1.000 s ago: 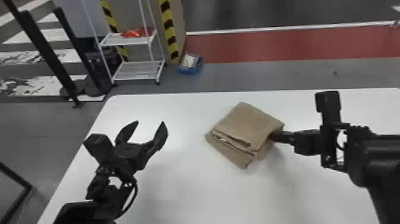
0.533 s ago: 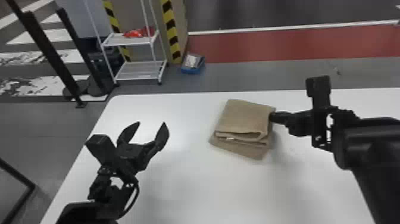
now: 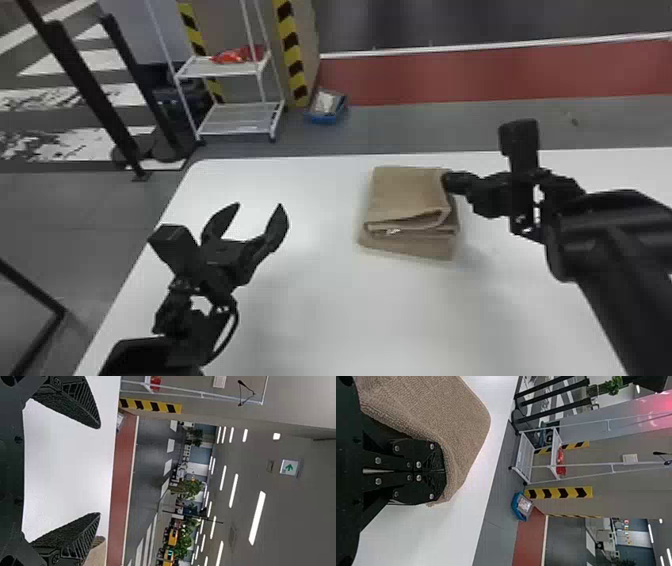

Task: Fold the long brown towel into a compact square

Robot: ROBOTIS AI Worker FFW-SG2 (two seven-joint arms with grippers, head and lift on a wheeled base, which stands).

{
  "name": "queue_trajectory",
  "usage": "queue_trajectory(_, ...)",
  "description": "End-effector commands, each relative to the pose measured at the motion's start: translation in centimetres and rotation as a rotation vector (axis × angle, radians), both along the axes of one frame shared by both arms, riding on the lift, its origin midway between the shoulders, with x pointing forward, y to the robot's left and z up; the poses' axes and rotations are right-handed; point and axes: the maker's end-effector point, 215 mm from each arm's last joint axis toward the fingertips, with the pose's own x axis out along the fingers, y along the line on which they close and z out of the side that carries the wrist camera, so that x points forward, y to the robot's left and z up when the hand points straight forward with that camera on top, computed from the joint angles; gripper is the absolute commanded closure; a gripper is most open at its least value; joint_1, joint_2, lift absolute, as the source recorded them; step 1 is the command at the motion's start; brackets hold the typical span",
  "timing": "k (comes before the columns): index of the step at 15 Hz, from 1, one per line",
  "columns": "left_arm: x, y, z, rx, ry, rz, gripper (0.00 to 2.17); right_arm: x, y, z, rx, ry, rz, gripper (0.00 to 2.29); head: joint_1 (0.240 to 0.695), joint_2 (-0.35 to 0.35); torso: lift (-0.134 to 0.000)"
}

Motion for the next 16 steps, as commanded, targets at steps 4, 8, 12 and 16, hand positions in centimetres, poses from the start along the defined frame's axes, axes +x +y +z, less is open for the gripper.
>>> queue_trajectory(4, -0.2, 0.2, 0.3, 0.003, -0.004, 0.001, 0.10, -2.6, 0.7, -1.0, -0.047, -0.021, -0.019, 2.05, 0.695, 0.198, -0.125)
queue_trajectory(8, 0.2, -0.3, 0.2, 0.000, -0.003, -0.006, 0.10, -6.6, -0.1, 3.7, -0.076, -0.143, -0.075, 2.05, 0.695, 0.190, -0.125)
queue_trajectory(12, 0.1, 0.1, -0.2, 0.003, 0.003, 0.000, 0.10, -10.6, 5.2, 4.5, -0.080, -0.171, 0.028, 2.05, 0.695, 0.211, -0.125)
queue_trajectory(16, -0.2, 0.5, -0.5, 0.000, 0.004, 0.004, 0.10, -9.6, 4.3, -1.5, -0.172, -0.061, 0.030, 2.05, 0.695, 0.260, -0.125)
